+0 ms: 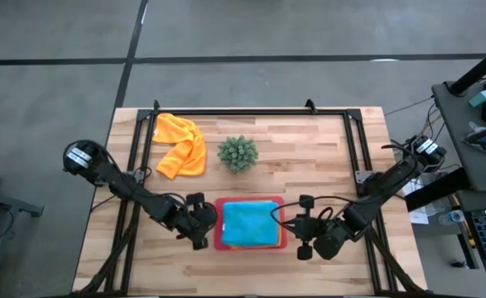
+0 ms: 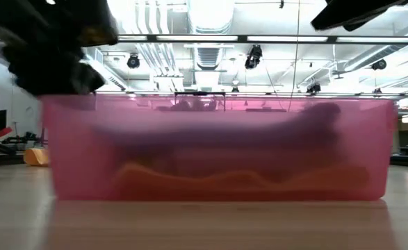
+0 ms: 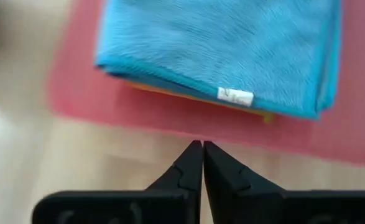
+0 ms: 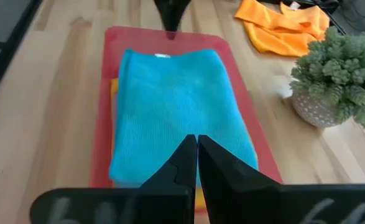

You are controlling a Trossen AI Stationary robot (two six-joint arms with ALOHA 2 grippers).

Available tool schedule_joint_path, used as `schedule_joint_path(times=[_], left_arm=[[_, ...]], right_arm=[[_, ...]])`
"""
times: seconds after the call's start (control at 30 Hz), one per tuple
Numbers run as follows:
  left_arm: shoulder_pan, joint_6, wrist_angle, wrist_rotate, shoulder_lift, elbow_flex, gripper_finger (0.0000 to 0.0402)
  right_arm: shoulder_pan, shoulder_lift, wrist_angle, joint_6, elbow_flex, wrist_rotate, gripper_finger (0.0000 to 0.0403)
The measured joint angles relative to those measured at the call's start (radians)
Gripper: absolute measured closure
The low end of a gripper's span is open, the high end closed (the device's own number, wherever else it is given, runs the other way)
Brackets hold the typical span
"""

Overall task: Fold microfiber towels
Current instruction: Adjust the pink bin

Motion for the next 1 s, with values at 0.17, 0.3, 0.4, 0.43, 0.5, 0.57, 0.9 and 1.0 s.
schedule_joint_path(times=[0.17, 0.3, 0.4, 0.43, 0.5, 0.57, 0.9, 1.0], left_arm=[[0.031, 0.049, -0.001, -0.127, -0.012, 0.001, 0.0402], [0.038, 0.069, -0.012, -0.124, -0.044, 0.001, 0.0402], [0.035, 0.070, -0.018, -0.098, -0.082, 0.004, 0.0402], [0.033, 0.070, -0.017, -0.077, -0.096, 0.008, 0.0402], [0.029, 0.068, -0.013, -0.025, -0.120, 0.018, 0.0402], [0.017, 0.066, -0.012, 0.021, -0.137, 0.024, 0.0402], [-0.077, 0.066, 0.171, 0.276, -0.033, 0.043, 0.0402], [-0.101, 0.066, 0.200, 0.328, 0.034, 0.059, 0.0402]], right_arm=[[0.000, 0.000, 0.050, 0.001, -0.030, 0.002, 0.0394], [0.002, 0.001, 0.053, 0.006, -0.038, 0.000, 0.0394], [0.002, 0.001, 0.093, 0.001, -0.052, -0.006, 0.0394], [0.002, 0.001, 0.107, 0.000, -0.057, -0.009, 0.0394], [0.003, 0.001, 0.129, -0.001, -0.071, -0.009, 0.0394], [0.003, 0.001, 0.152, -0.001, -0.086, -0.010, 0.0394], [0.002, 0.001, 0.179, -0.001, -0.110, -0.009, 0.0394], [0.002, 0.001, 0.181, -0.003, -0.108, -0.009, 0.0394]])
